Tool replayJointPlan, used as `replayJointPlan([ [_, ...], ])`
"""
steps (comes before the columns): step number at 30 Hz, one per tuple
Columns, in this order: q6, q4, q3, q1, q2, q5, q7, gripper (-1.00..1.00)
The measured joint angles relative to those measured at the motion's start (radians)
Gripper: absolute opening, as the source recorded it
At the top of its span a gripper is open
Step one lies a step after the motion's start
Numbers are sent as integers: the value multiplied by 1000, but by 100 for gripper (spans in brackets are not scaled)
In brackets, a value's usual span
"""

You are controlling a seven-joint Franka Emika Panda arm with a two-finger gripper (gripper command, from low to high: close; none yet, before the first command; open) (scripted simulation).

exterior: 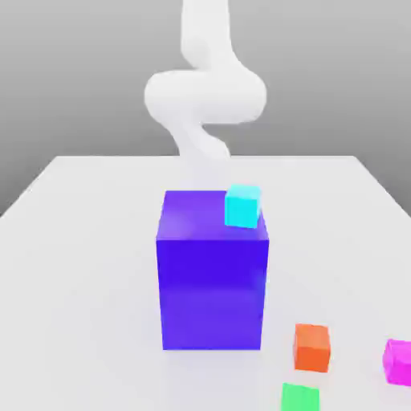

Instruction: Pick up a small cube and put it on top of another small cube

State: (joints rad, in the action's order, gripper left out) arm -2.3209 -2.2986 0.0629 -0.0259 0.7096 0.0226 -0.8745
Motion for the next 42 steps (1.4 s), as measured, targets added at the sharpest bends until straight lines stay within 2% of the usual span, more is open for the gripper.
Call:
replayJointPlan([
  [10, -86, 5, 243, -73, -363, 143, -338, 0],
  [17, -139, 11, 355, -58, -622, 280, -599, 0],
  [24, -200, 14, 378, 36, -870, 373, -828, 0],
  [31, -287, 8, 405, 132, -1081, 357, -983, 0],
  [35, -382, 39, 328, 209, -1223, 433, -1063, 0],
  [36, -404, 47, 305, 228, -1254, 454, -1080, -100],
  [42, -417, 51, 293, 238, -1269, 464, -1087, -100],
])
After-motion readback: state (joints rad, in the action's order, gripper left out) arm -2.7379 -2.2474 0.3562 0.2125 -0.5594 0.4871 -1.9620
